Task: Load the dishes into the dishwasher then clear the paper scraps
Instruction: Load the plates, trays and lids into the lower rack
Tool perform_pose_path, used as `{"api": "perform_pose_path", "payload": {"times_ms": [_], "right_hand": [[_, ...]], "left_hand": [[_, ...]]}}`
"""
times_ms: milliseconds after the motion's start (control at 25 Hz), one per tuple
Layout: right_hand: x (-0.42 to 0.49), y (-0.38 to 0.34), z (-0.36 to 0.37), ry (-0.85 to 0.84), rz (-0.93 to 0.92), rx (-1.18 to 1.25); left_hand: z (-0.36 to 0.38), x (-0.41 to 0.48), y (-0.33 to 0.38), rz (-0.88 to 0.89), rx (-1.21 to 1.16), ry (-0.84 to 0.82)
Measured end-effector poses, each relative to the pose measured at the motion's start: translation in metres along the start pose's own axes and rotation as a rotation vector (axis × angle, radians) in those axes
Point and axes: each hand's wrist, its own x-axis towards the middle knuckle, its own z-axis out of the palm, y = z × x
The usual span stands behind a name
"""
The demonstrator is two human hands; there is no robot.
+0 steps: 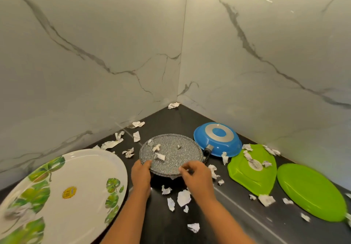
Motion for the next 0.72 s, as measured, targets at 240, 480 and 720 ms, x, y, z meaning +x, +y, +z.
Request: {"api": "perform_pose_path", "payload": {"times_ms": [240, 480, 720], "right_hand": [[-0.045, 0.029, -0.053, 0.201, 0.302, 0.174], [-0.096, 0.021, -0.108, 0.179, 0.357, 0.65], [-0.156, 0.029, -0.159, 0.436, 0.316, 0.681]], "left_hand": [[-0.026, -0.069, -0.02, -0.146, -0.225, -0.012], [-0.021, -0.144, -0.008, -0.278, -0.212, -0.248], [0.006, -0.193, 0.027, -0.22, -0.038, -0.45]]}}
